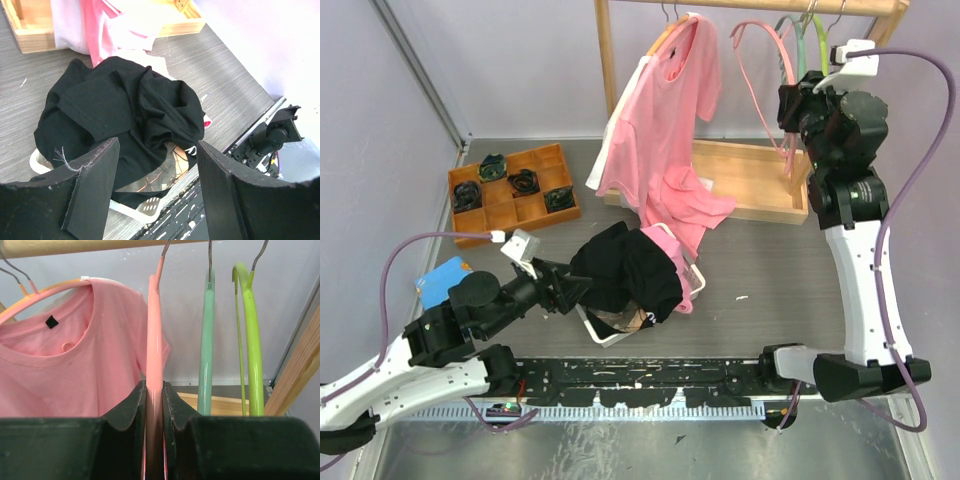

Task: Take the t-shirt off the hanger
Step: Place the hanger on the clothesline.

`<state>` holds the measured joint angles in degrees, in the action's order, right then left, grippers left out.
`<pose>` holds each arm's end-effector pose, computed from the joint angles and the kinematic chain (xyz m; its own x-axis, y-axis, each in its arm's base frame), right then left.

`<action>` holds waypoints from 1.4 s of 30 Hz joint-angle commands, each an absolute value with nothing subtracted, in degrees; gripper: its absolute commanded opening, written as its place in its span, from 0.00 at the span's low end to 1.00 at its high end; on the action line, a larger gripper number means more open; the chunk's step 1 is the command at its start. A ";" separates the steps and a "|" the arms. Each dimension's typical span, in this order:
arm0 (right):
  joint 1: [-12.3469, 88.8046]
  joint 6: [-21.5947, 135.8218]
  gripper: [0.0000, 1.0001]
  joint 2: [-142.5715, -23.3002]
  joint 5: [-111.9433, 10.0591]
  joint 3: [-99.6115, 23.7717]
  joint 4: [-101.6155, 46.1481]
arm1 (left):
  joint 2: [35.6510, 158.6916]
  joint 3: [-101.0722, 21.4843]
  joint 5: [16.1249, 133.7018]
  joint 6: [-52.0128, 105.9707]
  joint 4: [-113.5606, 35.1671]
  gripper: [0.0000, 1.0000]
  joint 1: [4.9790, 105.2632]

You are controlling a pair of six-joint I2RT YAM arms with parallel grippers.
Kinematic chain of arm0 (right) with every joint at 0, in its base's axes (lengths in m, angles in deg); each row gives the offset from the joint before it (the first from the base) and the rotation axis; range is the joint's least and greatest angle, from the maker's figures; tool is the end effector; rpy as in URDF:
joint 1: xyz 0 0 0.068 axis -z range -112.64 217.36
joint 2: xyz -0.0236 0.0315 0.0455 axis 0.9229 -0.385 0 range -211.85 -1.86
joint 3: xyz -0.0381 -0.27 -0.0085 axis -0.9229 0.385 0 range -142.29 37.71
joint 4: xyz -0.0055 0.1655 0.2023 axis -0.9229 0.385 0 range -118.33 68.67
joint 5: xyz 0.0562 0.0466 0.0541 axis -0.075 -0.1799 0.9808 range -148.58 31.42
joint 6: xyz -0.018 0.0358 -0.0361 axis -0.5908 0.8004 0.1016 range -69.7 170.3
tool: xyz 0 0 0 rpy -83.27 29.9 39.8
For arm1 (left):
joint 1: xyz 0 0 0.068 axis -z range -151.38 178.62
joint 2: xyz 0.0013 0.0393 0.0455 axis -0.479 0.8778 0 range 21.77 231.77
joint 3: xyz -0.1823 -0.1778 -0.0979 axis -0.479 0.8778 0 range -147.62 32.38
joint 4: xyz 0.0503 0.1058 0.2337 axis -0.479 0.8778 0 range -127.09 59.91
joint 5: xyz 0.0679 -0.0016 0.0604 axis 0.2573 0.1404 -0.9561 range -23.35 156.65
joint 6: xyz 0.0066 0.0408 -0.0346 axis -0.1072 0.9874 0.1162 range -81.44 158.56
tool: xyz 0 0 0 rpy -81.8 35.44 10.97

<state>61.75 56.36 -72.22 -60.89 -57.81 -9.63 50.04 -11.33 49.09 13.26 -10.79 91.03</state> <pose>0.2354 0.0216 0.5329 0.1052 0.1163 -0.9876 -0.0693 0.9916 0.1094 0.0621 -0.0956 0.3413 -0.3815 -0.1498 -0.9122 0.6025 0.7081 -0.3682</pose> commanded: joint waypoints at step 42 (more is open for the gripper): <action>53.91 60.17 0.60 -72.02 -59.87 -68.04 -10.57 | 56.15 -20.25 40.21 19.89 -16.40 0.75 91.03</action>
<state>58.65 59.93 -69.82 -59.38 -66.69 -8.69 54.04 -16.68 41.51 17.65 -13.87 91.01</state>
